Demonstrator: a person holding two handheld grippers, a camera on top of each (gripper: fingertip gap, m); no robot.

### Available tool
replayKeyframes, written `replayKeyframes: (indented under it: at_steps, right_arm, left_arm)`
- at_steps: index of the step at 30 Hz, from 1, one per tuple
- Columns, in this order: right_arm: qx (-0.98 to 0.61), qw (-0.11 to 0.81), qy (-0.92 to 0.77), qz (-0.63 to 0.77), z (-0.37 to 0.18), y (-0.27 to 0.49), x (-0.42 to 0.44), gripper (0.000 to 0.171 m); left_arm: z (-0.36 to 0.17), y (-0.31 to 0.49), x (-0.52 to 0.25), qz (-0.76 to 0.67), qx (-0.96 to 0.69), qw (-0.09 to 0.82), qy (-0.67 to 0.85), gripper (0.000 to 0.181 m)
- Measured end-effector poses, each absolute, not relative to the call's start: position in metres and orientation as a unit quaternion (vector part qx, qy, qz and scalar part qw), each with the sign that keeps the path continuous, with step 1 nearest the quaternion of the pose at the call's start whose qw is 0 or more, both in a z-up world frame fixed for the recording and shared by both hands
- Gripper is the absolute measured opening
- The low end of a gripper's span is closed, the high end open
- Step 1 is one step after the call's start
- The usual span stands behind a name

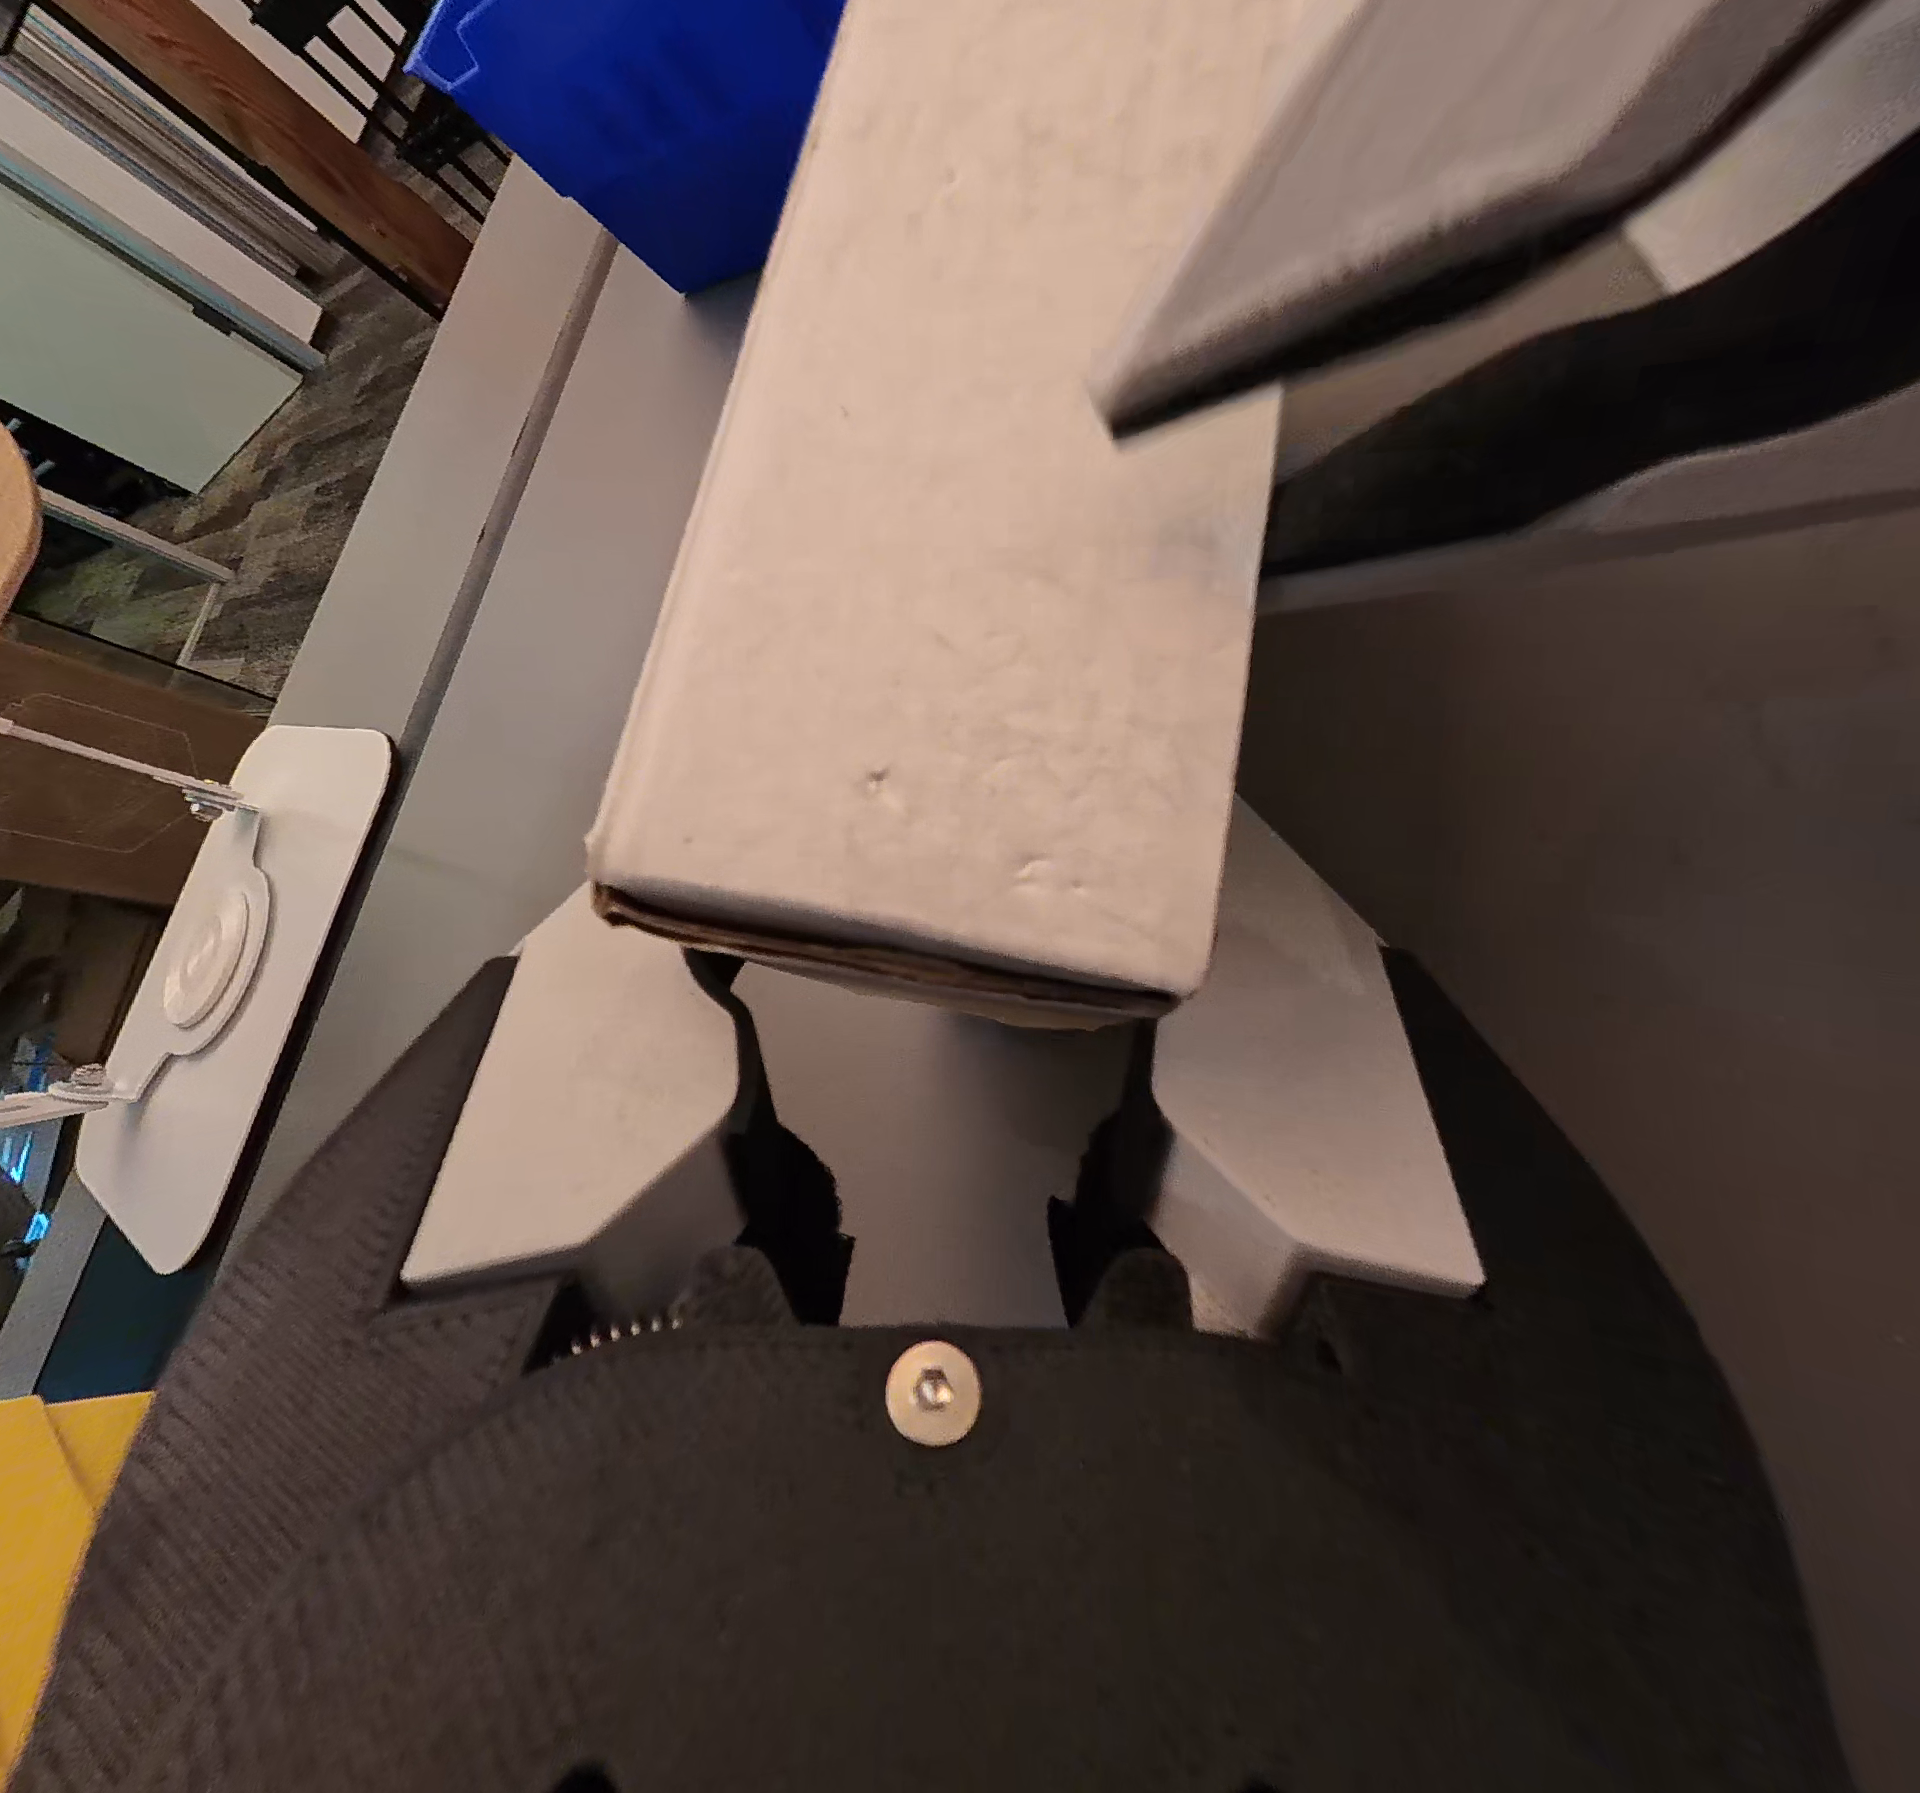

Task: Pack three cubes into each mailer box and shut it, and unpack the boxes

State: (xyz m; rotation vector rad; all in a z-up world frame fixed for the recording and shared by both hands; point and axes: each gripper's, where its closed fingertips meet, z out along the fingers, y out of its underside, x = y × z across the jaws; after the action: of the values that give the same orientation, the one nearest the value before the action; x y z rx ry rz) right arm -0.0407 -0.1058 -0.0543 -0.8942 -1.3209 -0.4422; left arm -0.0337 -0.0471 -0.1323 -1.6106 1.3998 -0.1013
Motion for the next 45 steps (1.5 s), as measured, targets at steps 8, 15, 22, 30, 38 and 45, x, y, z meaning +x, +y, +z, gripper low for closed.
replayKeyframes:
  at_steps: [8, 15, 22, 30, 38, 45]
  right_arm:
    - [-0.379, 0.672, -0.594, -0.228, -0.054, -0.099, -0.041, 0.013]
    - [-0.407, 0.663, -0.592, -0.21, -0.053, -0.099, -0.039, 0.008]
    - [-0.412, 0.66, -0.592, -0.212, -0.052, -0.098, -0.039, 0.007]
    - [-0.392, 0.671, -0.585, -0.231, -0.048, -0.098, -0.036, 0.018]
    - [-0.376, 0.668, -0.574, -0.286, -0.049, -0.09, -0.018, 0.01]
    - [-0.423, 0.666, -0.562, -0.246, -0.044, -0.086, -0.015, 0.006]
  left_arm:
    - [-0.133, -0.047, -0.035, -0.048, -0.666, 0.474, 0.574, 0.078]
    - [-0.133, -0.048, -0.034, -0.047, -0.669, 0.472, 0.572, 0.077]
    - [-0.133, -0.046, -0.036, -0.037, -0.668, 0.474, 0.573, 0.077]
    - [-0.133, -0.049, -0.035, -0.05, -0.672, 0.465, 0.574, 0.077]
    - [-0.134, -0.051, -0.037, -0.059, -0.675, 0.458, 0.576, 0.077]
    - [-0.134, -0.049, -0.037, -0.046, -0.676, 0.457, 0.577, 0.077]
